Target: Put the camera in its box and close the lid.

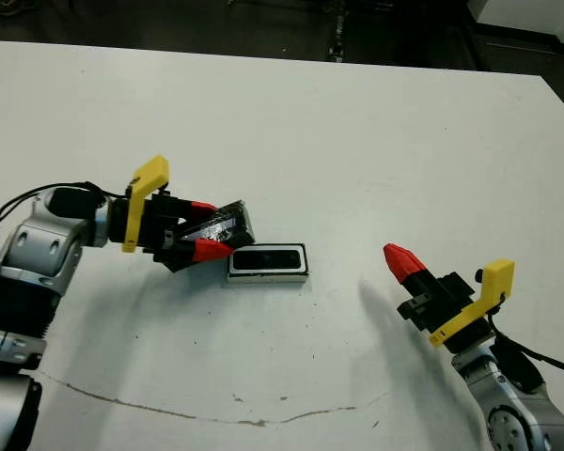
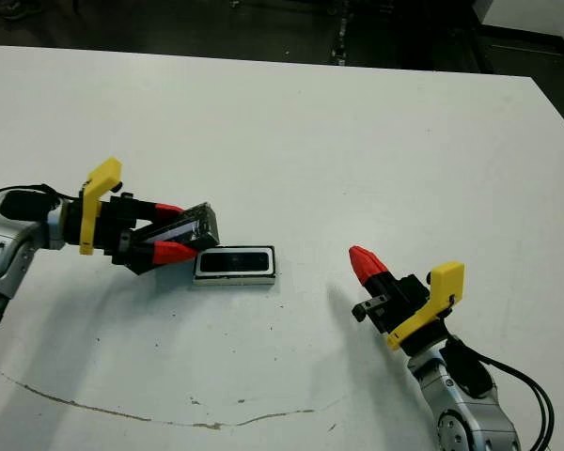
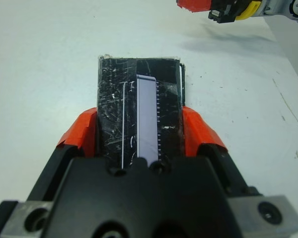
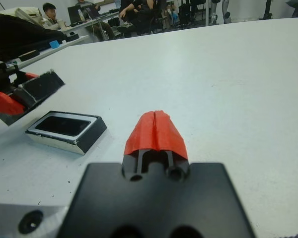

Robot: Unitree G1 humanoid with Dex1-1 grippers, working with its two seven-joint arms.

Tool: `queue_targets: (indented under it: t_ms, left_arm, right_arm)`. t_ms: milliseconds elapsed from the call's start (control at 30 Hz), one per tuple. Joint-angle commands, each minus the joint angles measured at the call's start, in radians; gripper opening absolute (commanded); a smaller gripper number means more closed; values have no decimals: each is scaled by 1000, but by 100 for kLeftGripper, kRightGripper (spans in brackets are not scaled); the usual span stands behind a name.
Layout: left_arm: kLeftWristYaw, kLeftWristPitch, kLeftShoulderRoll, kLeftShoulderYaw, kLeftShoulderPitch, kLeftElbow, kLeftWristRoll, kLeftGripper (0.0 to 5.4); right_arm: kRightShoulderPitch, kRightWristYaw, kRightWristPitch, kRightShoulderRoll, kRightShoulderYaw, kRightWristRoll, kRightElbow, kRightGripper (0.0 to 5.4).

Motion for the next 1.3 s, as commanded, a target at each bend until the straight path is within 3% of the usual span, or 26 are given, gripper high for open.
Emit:
queue_targets:
  t_ms: [33,533,1300]
  left_arm:
    - [-5,9,-12,-14,11,17,2,317]
    - [-34,-52,-77,-37,19,126,5,317]
    - [-7,-72,-179,-26,95,105,-55,317]
  right_arm:
    - [4,-3,-1,-7,-6,0,3,0]
    - [10,-12,-11,-5,-4,-12,3,0]
    - [13,-1,-12,-3,1,-1,8,0]
